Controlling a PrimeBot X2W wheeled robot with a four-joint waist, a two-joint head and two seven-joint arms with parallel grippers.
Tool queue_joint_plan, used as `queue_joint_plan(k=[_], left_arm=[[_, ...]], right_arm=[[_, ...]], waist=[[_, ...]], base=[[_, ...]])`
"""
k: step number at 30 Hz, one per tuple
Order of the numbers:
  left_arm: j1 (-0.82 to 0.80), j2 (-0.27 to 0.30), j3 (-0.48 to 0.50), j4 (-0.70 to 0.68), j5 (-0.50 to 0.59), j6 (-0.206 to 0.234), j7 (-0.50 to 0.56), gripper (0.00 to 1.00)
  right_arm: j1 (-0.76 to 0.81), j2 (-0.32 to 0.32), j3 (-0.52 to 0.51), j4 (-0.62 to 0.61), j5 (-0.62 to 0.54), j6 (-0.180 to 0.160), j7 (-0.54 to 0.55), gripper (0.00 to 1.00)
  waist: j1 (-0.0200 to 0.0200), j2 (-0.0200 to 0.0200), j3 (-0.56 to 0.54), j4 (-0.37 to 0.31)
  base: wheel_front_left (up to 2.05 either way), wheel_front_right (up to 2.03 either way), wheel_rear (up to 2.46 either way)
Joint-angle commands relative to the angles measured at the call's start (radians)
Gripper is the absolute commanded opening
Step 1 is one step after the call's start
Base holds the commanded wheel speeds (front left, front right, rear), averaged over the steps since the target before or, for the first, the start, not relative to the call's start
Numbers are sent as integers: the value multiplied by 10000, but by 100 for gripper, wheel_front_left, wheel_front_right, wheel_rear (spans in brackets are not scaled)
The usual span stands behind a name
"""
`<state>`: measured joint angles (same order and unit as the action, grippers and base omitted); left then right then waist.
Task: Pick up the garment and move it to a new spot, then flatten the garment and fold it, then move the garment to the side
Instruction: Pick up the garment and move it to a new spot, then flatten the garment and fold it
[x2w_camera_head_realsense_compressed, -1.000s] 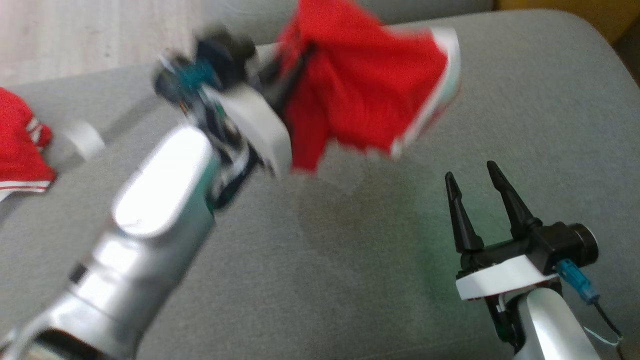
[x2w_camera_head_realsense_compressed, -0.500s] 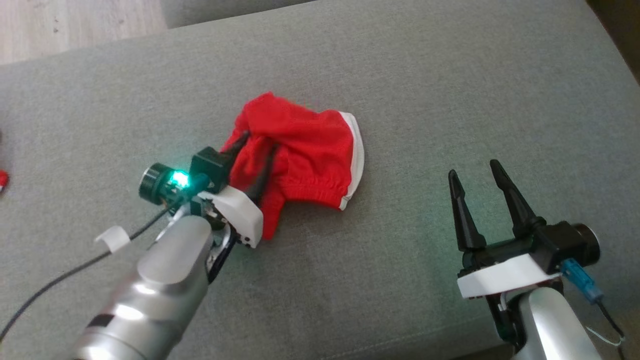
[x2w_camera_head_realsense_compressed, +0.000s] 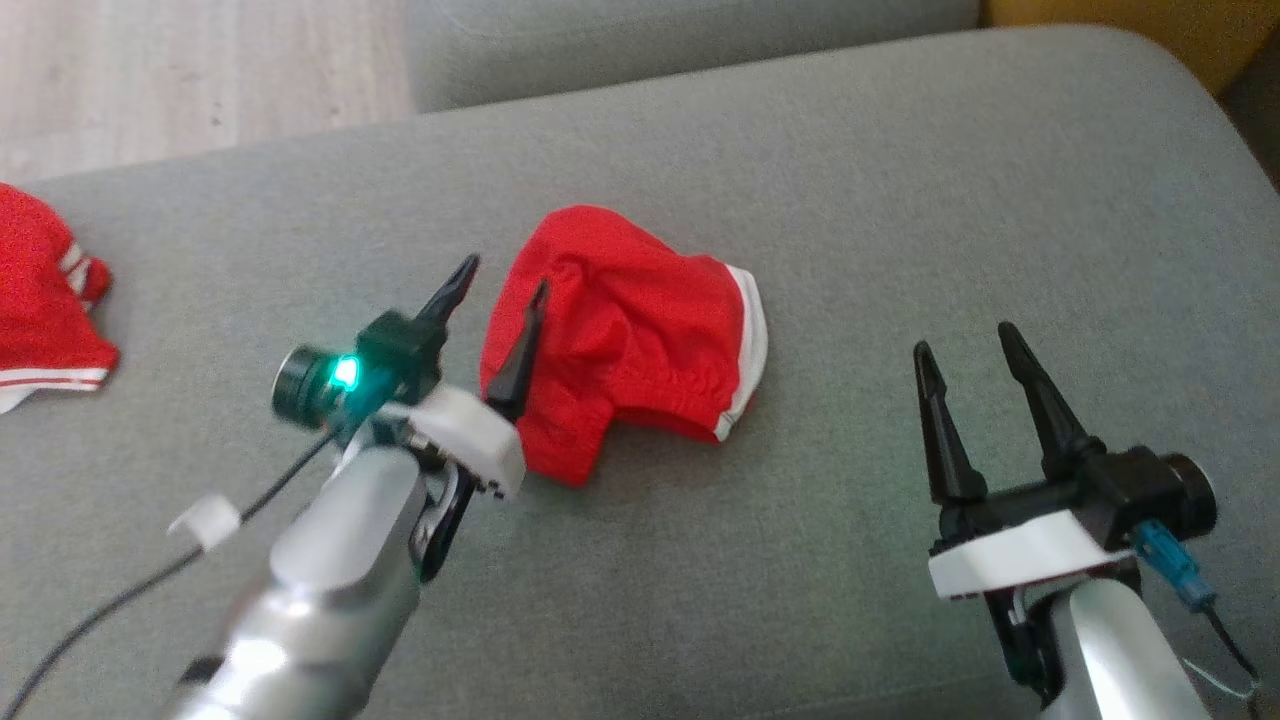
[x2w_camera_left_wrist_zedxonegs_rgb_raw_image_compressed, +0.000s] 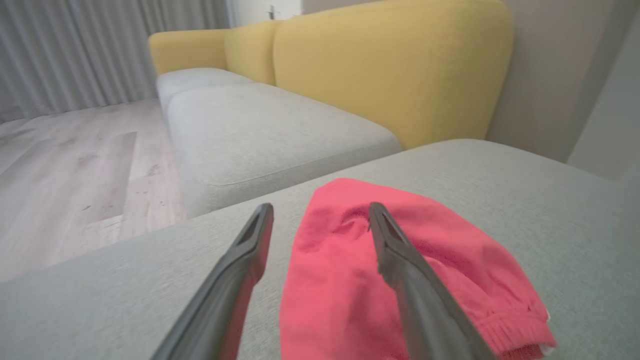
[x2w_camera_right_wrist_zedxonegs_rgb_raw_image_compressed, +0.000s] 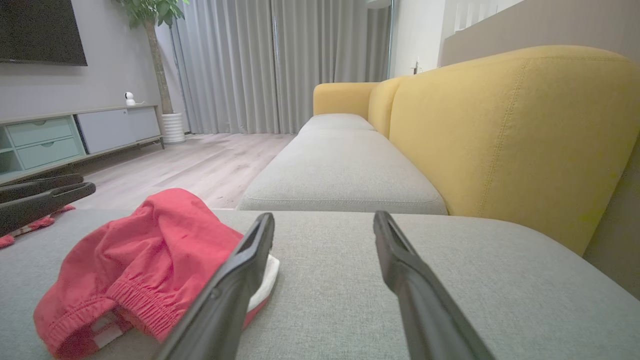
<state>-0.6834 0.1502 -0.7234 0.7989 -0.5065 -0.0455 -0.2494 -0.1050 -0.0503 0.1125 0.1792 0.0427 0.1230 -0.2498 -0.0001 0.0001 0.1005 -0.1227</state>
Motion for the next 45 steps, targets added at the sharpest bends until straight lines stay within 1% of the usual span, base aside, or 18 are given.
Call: queue_joint_plan(k=[1, 4, 5, 9, 12, 14, 18, 21, 25, 30, 38, 45], left_arm=[[247, 453, 649, -667, -144, 255, -116, 100], [1072, 748, 1130, -1771, -48, 616, -120, 100], [1072, 748, 1130, -1771, -48, 616, -120, 100], [2550, 1201, 1683, -3127, 122, 1013, -121, 100], [3593, 1407, 2146, -3892, 90, 1317, -122, 100], [4243, 1467, 2465, -4381, 68, 1530, -122, 100], [5490, 1386, 3245, -5449, 38, 1984, -123, 100], [6320, 1354, 3685, -6132, 180, 2170, -123, 100], [7077, 1351, 3948, -6695, 441, 2239, -123, 100], [7556, 1228, 4144, -7019, 574, 2249, -123, 100], [7779, 983, 4259, -7019, 746, 2156, -123, 100], [7760, 917, 4268, -6840, 817, 2064, -124, 100]], right_arm=[[100, 1, 135, -276, -86, 77, -120, 100], [273, 1, 51, -291, -82, 77, -120, 100], [273, 1, 51, -291, -82, 77, -120, 100], [481, 1, -24, -366, -60, 77, -120, 100], [699, 1, -103, -437, -2, 77, -120, 100], [847, 1, -120, -442, 4, 77, -120, 100], [1128, 1, -160, -460, 7, 77, -120, 100], [1322, 1, -207, -506, 10, 77, -120, 100], [1510, 1, -263, -575, 59, 77, -120, 100], [1634, 1, -228, -567, 151, 77, -120, 100], [1630, 1, -86, -328, 322, 77, -120, 100], [1583, 1, -79, -214, 354, 77, -120, 100]], waist=[[1, -1, -341, 305], [1, -1, -540, 512], [1, -1, -540, 512], [1, -1, -693, 702], [1, -1, -780, 823], [1, -1, -820, 877], [1, -1, -962, 971], [1, -1, -1052, 1032], [1, -1, -1152, 1090], [1, -1, -1201, 1146], [1, -1, -1172, 1151], [1, -1, -1125, 1147]], base=[[0, 0, 0], [0, 0, 0], [0, 0, 0], [0, 0, 0], [0, 0, 0], [0, 0, 0], [0, 0, 0], [0, 0, 0], [0, 0, 0], [0, 0, 0], [0, 0, 0], [0, 0, 0]])
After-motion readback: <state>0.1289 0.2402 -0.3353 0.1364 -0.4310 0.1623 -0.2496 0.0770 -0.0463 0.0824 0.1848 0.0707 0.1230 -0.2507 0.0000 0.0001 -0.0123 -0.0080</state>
